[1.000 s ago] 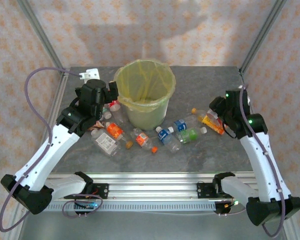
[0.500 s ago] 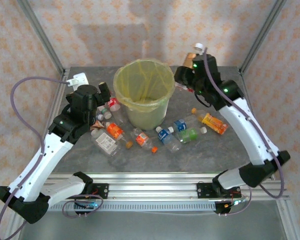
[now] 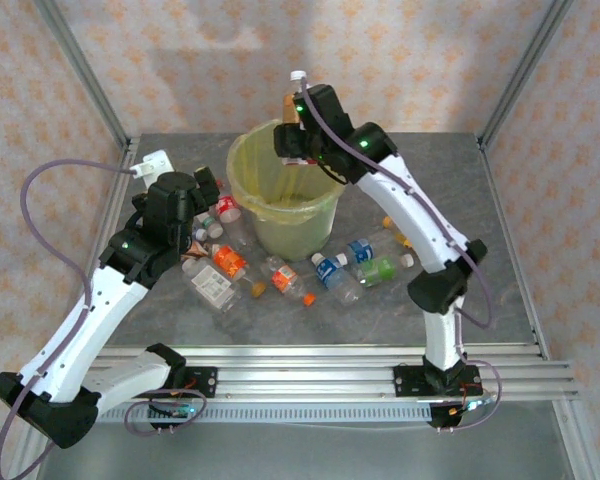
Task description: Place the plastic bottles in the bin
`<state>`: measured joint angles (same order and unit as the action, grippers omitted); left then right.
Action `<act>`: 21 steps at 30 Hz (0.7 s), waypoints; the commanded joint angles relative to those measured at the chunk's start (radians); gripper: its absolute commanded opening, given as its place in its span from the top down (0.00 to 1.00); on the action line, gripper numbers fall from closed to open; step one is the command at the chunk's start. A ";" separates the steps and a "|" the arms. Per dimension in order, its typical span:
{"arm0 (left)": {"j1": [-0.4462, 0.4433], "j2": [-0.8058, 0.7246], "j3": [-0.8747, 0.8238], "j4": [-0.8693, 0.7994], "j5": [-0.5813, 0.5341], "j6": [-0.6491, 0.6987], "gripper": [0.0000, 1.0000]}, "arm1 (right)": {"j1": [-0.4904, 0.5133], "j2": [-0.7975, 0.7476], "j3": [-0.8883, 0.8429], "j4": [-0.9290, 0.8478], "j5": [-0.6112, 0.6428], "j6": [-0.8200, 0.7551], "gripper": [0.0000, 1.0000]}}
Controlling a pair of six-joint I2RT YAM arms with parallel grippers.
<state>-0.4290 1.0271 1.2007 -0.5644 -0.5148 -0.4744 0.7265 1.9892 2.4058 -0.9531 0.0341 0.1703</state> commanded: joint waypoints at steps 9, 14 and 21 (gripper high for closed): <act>0.020 -0.027 -0.010 -0.074 -0.140 -0.111 0.00 | 0.005 0.162 0.116 -0.176 -0.059 -0.040 0.75; 0.024 -0.030 -0.016 -0.077 -0.153 -0.118 0.00 | 0.005 0.211 0.116 -0.206 -0.074 -0.069 0.76; 0.026 -0.030 -0.018 -0.088 -0.166 -0.131 0.00 | 0.004 0.270 0.116 -0.235 -0.070 -0.098 0.76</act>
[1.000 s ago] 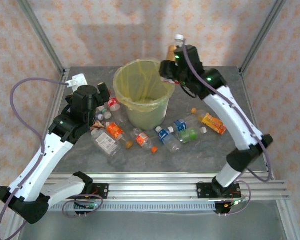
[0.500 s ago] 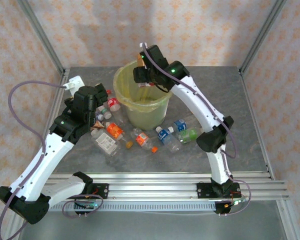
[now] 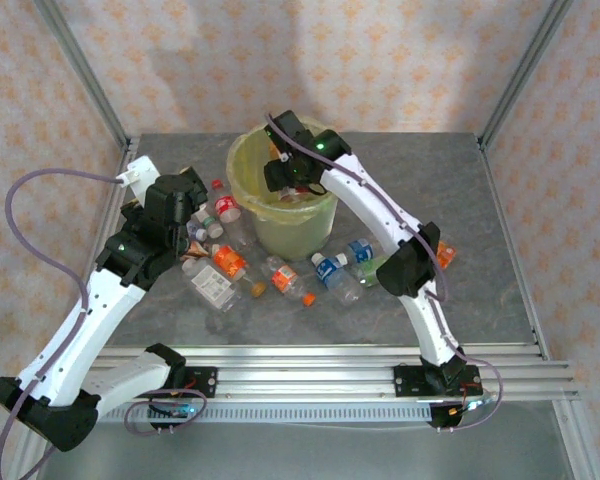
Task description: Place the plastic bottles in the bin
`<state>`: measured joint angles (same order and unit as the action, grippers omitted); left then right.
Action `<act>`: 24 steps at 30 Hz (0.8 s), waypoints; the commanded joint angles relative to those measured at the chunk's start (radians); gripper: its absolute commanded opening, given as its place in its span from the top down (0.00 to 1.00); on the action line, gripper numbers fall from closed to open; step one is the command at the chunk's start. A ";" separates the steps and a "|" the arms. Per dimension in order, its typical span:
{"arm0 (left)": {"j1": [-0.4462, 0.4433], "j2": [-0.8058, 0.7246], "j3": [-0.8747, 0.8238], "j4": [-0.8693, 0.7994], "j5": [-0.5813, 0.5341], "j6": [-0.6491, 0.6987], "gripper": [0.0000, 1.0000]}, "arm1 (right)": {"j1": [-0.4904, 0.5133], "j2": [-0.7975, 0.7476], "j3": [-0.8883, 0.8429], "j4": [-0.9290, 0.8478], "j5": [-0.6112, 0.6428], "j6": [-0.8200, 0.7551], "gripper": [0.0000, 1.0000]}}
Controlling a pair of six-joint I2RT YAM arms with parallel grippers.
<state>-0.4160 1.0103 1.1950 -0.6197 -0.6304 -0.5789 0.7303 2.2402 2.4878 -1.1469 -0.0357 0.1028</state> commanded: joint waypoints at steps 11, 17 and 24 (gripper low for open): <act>0.013 -0.010 -0.016 -0.049 -0.058 -0.029 0.00 | 0.001 0.098 0.036 -0.053 0.026 -0.059 0.73; 0.014 -0.014 -0.018 -0.055 -0.071 -0.026 0.00 | 0.001 0.141 0.041 -0.056 0.036 -0.068 0.70; 0.014 -0.011 -0.018 -0.058 -0.074 -0.024 0.00 | 0.001 0.181 0.046 -0.058 0.056 -0.080 0.64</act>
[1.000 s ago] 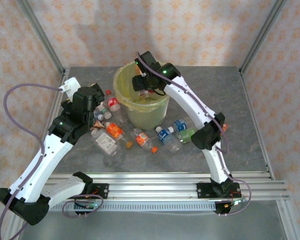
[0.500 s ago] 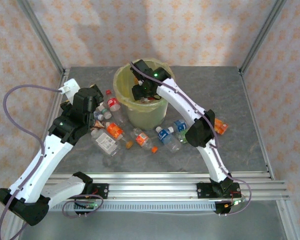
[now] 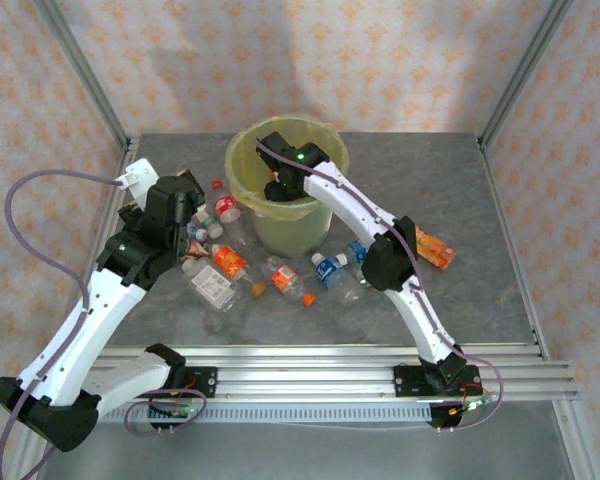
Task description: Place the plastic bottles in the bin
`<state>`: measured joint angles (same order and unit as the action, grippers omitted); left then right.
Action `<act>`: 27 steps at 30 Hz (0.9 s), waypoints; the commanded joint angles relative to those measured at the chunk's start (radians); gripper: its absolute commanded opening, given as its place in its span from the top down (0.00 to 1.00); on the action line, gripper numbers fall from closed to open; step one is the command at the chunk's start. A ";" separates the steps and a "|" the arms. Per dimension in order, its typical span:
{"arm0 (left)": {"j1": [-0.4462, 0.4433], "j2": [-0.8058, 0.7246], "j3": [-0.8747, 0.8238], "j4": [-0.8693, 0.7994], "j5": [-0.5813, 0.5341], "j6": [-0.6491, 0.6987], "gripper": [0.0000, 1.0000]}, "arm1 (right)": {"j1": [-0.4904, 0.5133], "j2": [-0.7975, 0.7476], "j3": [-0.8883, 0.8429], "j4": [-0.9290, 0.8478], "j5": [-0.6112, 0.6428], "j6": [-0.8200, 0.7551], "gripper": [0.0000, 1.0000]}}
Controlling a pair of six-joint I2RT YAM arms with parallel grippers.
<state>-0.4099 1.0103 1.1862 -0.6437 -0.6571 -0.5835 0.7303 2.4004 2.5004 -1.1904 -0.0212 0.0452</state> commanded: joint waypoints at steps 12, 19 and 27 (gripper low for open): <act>0.010 -0.009 -0.008 -0.043 -0.053 -0.018 0.00 | 0.001 0.051 0.037 -0.022 0.060 -0.027 0.41; 0.010 -0.008 -0.009 -0.048 -0.049 -0.017 0.00 | 0.000 0.052 0.042 -0.024 0.073 -0.030 0.26; 0.010 -0.009 -0.007 -0.050 -0.050 -0.016 0.00 | 0.001 0.045 0.111 -0.048 0.089 -0.036 0.06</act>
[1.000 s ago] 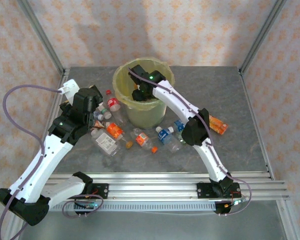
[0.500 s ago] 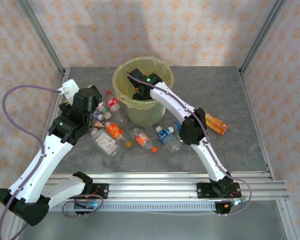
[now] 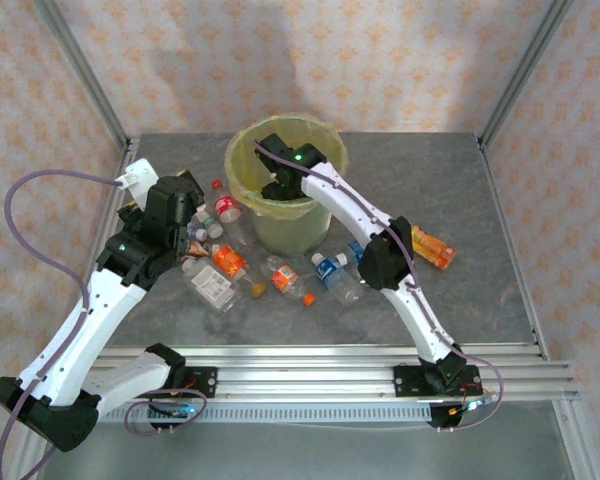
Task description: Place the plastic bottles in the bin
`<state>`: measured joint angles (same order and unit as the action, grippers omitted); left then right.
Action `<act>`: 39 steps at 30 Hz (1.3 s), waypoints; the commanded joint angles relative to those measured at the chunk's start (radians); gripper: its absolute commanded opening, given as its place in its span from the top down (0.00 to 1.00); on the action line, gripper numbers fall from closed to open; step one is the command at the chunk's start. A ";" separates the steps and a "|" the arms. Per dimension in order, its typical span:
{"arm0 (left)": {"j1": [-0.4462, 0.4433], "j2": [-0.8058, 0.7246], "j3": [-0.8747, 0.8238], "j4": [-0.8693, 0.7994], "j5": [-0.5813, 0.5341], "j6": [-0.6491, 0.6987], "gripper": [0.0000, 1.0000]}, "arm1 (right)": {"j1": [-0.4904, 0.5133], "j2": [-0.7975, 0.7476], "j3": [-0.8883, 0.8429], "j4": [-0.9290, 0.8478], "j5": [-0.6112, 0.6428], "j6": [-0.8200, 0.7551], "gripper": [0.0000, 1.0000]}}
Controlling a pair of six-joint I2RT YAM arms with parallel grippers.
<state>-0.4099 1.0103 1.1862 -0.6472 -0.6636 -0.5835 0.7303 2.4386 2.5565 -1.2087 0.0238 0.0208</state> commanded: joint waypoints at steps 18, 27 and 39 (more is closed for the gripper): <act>0.011 -0.008 -0.004 -0.057 -0.059 -0.024 0.00 | 0.001 -0.215 0.151 0.004 0.080 -0.030 0.01; 0.011 -0.008 -0.003 -0.057 -0.069 -0.029 0.00 | 0.001 -0.394 0.149 0.043 0.131 -0.026 0.01; 0.012 -0.022 -0.004 -0.058 -0.085 -0.036 0.00 | -0.001 -0.663 -0.106 0.074 0.409 0.015 0.01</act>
<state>-0.4095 1.0096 1.1862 -0.6704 -0.6937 -0.5869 0.7303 1.8526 2.5351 -1.1477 0.2859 0.0101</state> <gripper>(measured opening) 0.996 0.991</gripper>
